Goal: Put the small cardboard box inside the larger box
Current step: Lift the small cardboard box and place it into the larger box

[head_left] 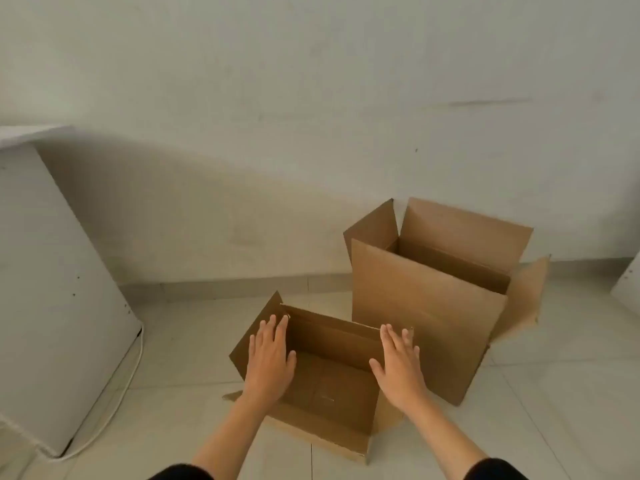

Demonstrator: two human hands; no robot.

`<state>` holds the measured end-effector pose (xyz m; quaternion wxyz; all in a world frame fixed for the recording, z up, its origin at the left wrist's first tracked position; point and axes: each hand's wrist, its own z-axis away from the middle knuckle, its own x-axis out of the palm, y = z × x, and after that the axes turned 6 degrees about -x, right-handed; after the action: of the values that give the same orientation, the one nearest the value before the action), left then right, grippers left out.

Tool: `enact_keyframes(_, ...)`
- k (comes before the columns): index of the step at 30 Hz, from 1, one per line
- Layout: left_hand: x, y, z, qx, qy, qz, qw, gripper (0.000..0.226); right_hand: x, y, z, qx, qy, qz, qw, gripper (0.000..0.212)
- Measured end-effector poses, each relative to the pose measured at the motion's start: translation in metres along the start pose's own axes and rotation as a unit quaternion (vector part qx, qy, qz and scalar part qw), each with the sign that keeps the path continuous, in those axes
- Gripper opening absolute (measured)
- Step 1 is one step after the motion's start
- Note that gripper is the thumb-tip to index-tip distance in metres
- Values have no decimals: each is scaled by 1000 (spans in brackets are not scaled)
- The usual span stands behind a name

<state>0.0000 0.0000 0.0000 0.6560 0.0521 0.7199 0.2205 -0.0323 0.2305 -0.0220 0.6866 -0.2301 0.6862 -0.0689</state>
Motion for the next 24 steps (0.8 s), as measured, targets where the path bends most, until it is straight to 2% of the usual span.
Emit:
enact_keyframes(3, 11, -14, -38, -27, -15, -23, 999, 66, 17, 16, -21, 38, -15, 21, 999, 74)
enact_keyframes(6, 25, -28, -70, -54, -22, -18, 998, 70, 29, 34, -29, 112, 2, 8, 994, 85)
enact_keyframes(8, 34, -40, -86, -89, -21, -19, 996, 72, 36, 46, -30, 158, 18, -36, 987, 93)
enact_keyframes(10, 41, -52, -98, -137, -33, -36, 989, 73, 41, 52, -30, 209, 19, -127, 969, 95)
enact_keyframes(13, 51, -66, -107, -223, -72, -47, 971, 75, 48, 58, -30, 280, 12, -224, 933, 82)
enact_keyframes(15, 56, -73, -110, -261, -88, -39, 961, 72, 55, 60, -30, 300, 7, -238, 924, 65)
enact_keyframes(18, 60, -76, -105, -239, -93, -15, 966, 56, 61, 55, -32, 314, 2, -253, 915, 49)
enact_keyframes(20, 58, -73, -97, -228, -89, -20, 969, 46, 59, 45, -34, 319, 4, -265, 910, 48)
enact_keyframes(24, 51, -76, -80, -237, -78, 0, 968, 43, 54, 29, -32, 326, 22, -257, 910, 45)
